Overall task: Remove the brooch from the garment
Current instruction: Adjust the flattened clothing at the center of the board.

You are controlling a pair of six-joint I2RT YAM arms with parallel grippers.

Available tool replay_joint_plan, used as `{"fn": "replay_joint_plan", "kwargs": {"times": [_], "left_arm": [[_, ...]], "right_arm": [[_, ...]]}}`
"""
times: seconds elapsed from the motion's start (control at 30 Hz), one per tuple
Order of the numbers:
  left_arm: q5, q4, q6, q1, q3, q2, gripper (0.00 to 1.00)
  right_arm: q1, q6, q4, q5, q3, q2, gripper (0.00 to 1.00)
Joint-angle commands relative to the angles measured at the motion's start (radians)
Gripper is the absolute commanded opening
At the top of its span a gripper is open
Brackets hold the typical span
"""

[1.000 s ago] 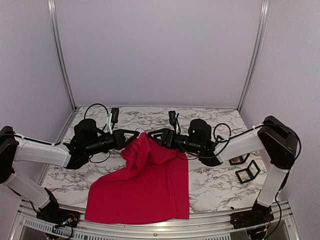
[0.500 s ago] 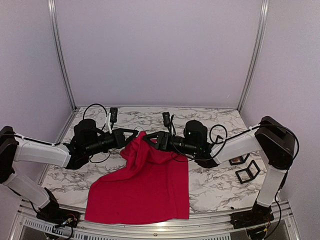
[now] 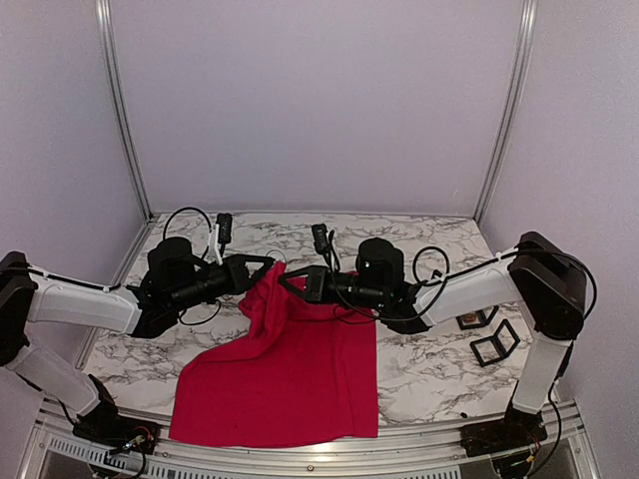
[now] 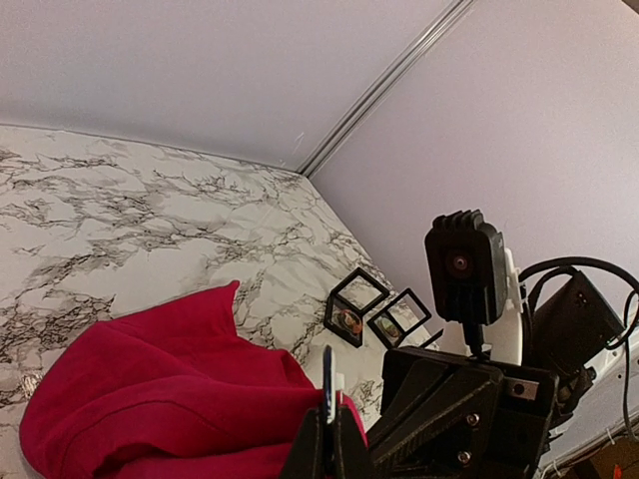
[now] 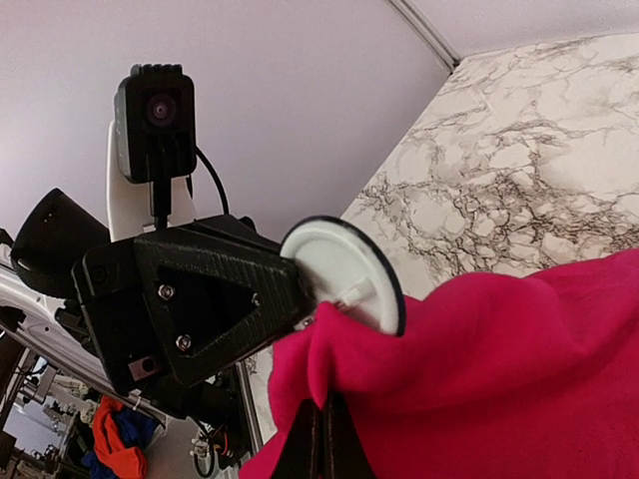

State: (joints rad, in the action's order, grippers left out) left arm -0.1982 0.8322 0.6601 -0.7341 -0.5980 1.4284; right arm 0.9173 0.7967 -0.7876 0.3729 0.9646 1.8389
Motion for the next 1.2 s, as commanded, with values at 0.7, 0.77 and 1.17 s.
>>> {"fn": "replay_joint_plan", "kwargs": {"times": [0.7, 0.77, 1.17], "left_arm": [[-0.017, 0.06, 0.1, -0.005, -0.084, 0.098, 0.0], [-0.025, 0.062, 0.096, -0.005, -0.09, 0.096, 0.0], [-0.044, 0.095, 0.026, -0.035, -0.093, 0.058, 0.0]], "right_arm": [[0.043, -0.034, -0.025, -0.016, -0.054, -0.007, 0.03], [0.045, -0.053, 0.001, -0.026, -0.06, -0.028, 0.08], [0.043, -0.103, 0.048, -0.202, -0.169, -0.28, 0.53]]}}
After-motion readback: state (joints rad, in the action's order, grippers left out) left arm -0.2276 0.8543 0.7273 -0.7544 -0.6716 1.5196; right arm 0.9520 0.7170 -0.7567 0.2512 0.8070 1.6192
